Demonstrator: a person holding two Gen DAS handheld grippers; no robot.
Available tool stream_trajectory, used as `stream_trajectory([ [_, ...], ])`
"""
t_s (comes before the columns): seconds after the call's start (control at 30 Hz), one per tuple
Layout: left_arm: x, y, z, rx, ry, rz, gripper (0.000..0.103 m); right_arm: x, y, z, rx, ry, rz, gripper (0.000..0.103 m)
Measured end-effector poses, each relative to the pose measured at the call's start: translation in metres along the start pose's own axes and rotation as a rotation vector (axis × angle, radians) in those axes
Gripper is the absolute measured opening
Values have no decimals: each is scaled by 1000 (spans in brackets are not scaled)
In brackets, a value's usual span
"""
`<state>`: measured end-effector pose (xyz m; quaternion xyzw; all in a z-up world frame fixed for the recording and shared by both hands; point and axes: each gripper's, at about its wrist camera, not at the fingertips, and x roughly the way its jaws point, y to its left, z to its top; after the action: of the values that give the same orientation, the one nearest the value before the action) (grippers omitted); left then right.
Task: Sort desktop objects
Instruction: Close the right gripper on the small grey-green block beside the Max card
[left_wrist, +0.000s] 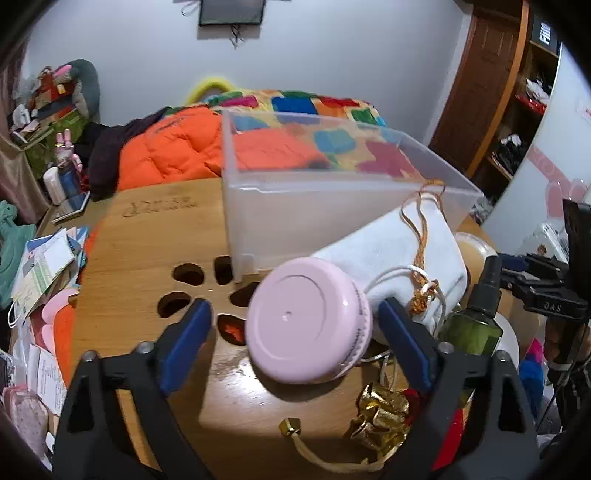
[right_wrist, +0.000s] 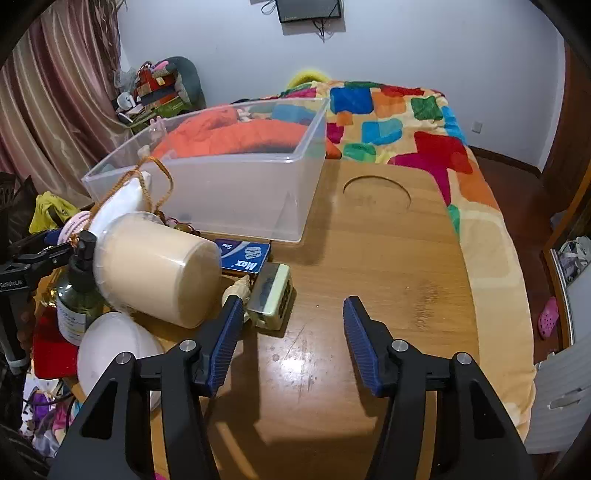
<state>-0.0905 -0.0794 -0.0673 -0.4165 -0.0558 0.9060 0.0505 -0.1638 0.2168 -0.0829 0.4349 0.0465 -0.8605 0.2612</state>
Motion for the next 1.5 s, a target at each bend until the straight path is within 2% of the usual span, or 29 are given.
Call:
stream_trajectory([
  [0.3, 12, 1, 10, -12, 52, 18, 90, 13, 4, 7, -22, 8, 3, 34],
  [0.4, 16, 2, 12, -10, 69, 27, 90, 15, 5, 9, -34, 6, 1, 25],
  [0.47, 18, 1, 12, -6, 76, 30, 87, 16, 6, 9, -39, 1, -1, 19],
  [0.53, 21, 1, 13, -3, 87, 24, 80, 16, 5, 9, -42, -2, -1, 15],
  [0.7, 24, 2, 16, 9, 92, 16, 74, 15, 0, 10, -11, 1, 32, 15],
  [0.8, 23, 2, 17, 14, 79, 16, 63, 13, -1, 9, 0, -2, 44, 15],
  [0.97, 17, -4, 14, 46, 46, 55, 63, 3, 0, 7, 1, -18, 55, 15],
  [1.27, -3, 5, 1, -10, 21, 32, 63, -16, 3, 5, -14, -36, 43, 15],
  [1.5, -26, -4, -4, 14, -10, 13, 63, -22, 6, 2, -20, -39, 52, 15],
])
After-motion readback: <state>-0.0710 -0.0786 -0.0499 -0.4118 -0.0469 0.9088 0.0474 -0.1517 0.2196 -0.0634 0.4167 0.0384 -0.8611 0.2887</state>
